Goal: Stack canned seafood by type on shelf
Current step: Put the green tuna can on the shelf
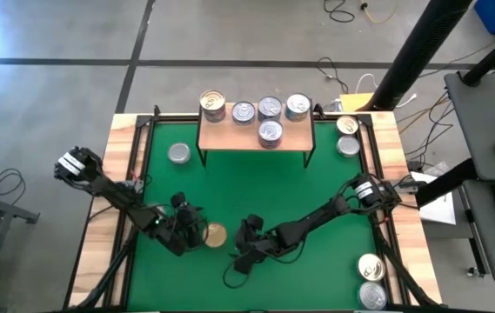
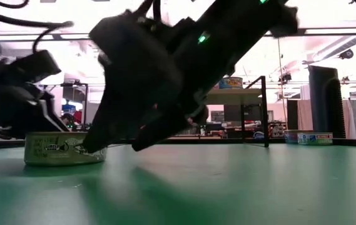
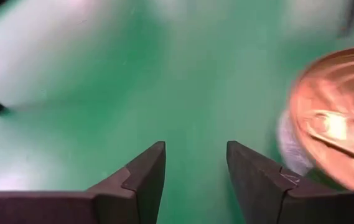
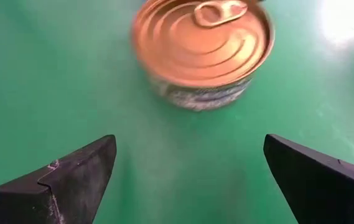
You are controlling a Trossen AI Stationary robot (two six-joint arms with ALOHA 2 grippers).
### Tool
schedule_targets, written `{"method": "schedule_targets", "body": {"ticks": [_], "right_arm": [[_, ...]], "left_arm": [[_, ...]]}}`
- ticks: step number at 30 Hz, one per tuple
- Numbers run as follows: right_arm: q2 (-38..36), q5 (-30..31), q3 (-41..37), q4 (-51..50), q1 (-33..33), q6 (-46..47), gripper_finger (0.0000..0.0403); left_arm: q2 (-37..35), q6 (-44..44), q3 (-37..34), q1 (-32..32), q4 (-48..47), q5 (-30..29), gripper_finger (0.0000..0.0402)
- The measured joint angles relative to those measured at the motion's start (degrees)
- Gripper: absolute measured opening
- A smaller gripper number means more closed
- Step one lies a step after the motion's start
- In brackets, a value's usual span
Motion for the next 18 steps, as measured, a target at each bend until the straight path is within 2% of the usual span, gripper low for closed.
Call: {"method": "schedule_targets", "body": {"ticks": [4, 10, 16, 18], "right_arm": [[-1.69, 2.55, 0.04, -4.49, 1.43, -0.34, 0.0400], [-1.66, 12.28, -0.03, -6.78, 1.67, 0.23, 0.0400], [-1.57, 25.62, -0.48, -6.76, 0.58, 3.97, 0.0400], [-1.57, 27.75, -0.48, -6.69, 0.24, 3.83, 0.0400]], "left_arm": [[-2.82, -1.23, 0.01, -1.04, -3.80, 4.91, 0.0153], [-3.52, -8.62, -0.08, -7.59, -4.17, 10.53, 0.0153], [1.76, -10.55, -0.16, -11.13, 3.44, 7.06, 0.0153], [3.91, -9.79, -0.16, -11.19, 6.78, 5.19, 0.0152]]}}
